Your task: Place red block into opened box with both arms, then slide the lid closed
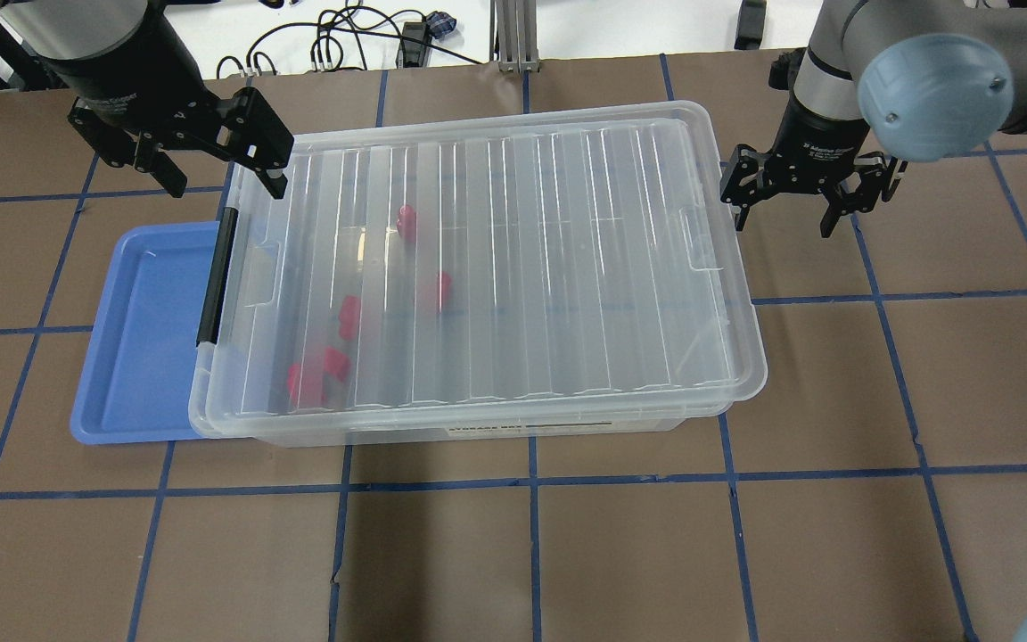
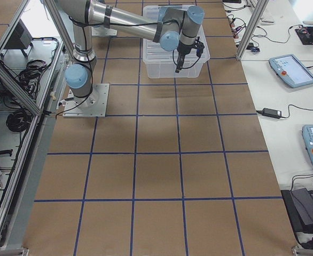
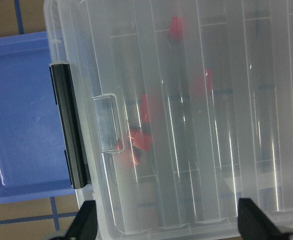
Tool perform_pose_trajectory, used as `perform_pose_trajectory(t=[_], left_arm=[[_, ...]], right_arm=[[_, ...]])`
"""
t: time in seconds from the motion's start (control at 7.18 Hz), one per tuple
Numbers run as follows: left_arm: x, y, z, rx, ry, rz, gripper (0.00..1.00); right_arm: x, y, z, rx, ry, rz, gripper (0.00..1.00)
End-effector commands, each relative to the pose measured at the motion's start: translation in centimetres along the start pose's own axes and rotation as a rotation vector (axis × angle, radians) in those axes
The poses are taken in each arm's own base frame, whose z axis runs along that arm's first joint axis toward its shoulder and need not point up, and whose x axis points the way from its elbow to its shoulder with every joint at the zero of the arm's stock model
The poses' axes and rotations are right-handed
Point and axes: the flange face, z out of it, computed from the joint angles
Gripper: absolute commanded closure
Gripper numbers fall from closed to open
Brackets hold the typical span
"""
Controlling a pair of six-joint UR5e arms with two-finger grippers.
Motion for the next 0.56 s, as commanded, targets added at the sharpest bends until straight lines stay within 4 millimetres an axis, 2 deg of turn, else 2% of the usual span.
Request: perform_pose_trajectory(t=[0.0, 0.14, 0.28, 0.42], left_arm=[[0.0, 0.1, 0.0, 0.0, 0.001, 0.0, 0.0], [0.0, 0.1, 0.0, 0.0, 0.001, 0.0, 0.0], [-0.1, 0.1, 0.0, 0.0, 0.001, -0.001, 0.0], [-0.1, 0.1, 0.0, 0.0, 0.001, -0.001, 0.0]], right_arm=[[0.0, 0.0, -0.4, 0.008, -0.005, -0.001, 0.0], [0.4, -0.1, -2.3, 0.045, -0.009, -0.005, 0.0], [1.3, 0.3, -6.0, 0.112, 0.015, -0.001, 0.0], [1.6, 0.9, -8.5, 0.165, 0.063, 0.019, 0.0]])
